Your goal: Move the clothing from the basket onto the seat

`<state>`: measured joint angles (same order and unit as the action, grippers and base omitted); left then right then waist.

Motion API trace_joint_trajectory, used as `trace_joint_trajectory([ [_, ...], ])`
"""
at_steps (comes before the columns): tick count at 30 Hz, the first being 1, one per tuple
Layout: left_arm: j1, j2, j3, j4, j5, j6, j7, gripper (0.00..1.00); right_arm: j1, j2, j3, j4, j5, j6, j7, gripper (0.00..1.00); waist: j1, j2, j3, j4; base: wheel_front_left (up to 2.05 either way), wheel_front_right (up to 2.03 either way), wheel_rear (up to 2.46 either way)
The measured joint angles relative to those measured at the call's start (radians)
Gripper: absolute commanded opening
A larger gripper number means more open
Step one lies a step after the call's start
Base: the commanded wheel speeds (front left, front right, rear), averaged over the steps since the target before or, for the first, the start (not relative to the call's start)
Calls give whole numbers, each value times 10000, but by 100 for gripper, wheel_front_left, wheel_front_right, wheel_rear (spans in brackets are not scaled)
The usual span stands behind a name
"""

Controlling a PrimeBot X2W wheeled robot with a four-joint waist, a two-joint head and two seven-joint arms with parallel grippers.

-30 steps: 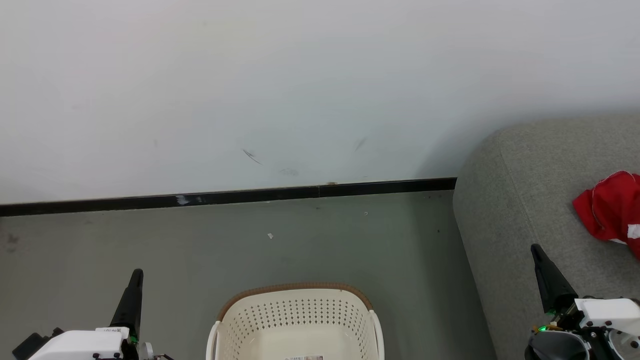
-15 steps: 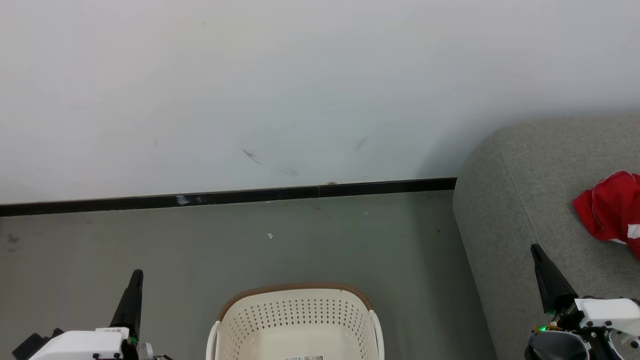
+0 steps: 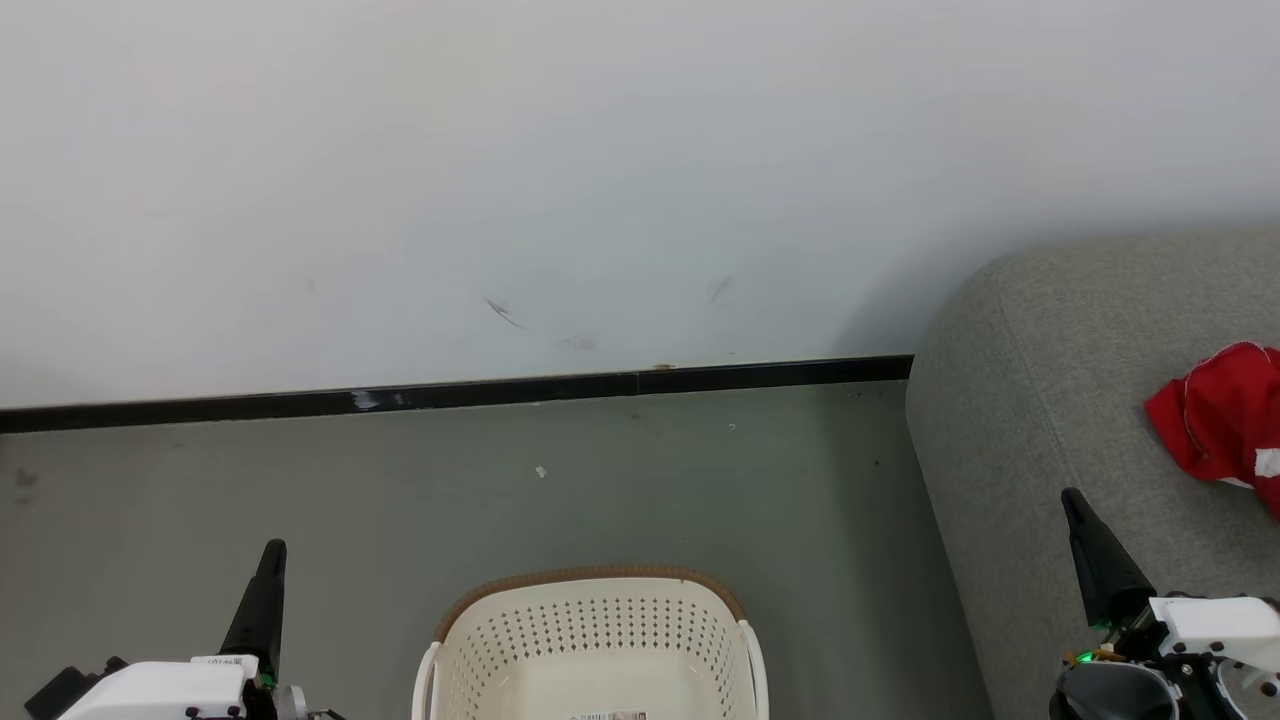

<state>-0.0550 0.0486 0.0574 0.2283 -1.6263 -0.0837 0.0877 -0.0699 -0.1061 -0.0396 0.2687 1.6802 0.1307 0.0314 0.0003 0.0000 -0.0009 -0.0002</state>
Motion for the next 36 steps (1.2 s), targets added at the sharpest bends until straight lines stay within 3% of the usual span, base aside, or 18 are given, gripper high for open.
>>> trace_joint_trajectory([
  [36, -3, -4, 8, 31, 0, -40, 0, 0, 0, 0, 2, 4, 10, 0, 0, 0, -1, 0, 0, 0, 0, 0, 0],
])
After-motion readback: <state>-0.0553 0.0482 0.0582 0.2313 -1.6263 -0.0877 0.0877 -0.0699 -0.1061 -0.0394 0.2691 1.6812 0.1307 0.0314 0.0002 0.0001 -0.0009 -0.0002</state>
